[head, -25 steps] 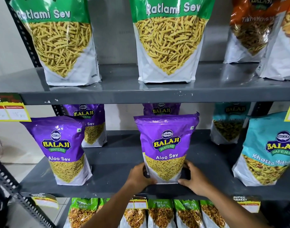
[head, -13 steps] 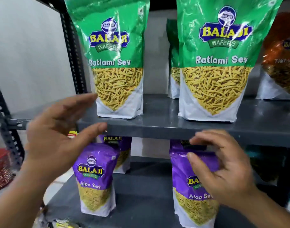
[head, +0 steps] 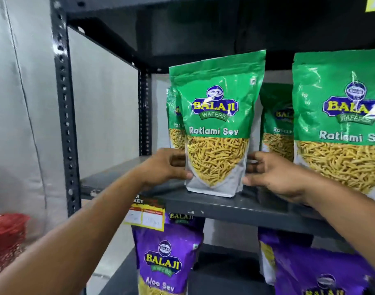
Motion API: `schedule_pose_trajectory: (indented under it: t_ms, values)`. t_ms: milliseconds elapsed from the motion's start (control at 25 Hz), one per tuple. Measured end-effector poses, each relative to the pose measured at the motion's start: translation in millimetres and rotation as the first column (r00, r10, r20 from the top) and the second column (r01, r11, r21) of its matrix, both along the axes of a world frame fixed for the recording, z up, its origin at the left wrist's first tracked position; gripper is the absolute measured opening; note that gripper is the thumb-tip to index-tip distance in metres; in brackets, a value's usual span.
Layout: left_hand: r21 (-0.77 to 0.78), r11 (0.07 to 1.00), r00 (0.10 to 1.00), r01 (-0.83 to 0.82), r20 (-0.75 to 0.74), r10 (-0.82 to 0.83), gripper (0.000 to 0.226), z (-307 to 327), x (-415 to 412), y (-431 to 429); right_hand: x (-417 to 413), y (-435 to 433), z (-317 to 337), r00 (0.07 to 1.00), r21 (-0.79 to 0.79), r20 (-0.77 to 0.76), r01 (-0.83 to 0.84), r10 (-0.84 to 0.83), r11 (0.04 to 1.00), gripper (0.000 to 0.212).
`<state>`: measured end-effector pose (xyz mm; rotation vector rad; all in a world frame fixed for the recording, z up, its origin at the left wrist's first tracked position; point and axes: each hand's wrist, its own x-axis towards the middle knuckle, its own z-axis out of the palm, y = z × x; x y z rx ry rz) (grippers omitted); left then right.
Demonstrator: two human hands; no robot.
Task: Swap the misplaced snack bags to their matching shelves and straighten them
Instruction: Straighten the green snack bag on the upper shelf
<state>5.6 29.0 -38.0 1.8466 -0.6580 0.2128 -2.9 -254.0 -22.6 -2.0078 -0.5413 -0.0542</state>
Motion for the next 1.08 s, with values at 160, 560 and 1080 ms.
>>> schedule_pose_trajectory:
  t_ms: [160,560,1080]
  values:
    - [0.023,1.000,0.998,-0.012,0.069,0.010,0.037,-2.2,0.7,7.4,-1.4,13.7,2.2,0.984,-0.107,0.132,0.135,-0.121,0.985,0.032]
    - [0.020,0.996,0.995,-0.091,0.032,0.090,0.038,3.9,-5.2,83.7,1.0,102.9,-0.5,0.978,-0.070,0.182,0.117,-0.103,0.991,0.024]
    - [0.014,0.996,0.997,-0.083,0.009,0.083,0.043,1.3,-9.3,94.0,-6.1,112.1,-7.4,0.979,0.010,0.172,0.105,-0.105,0.994,0.033]
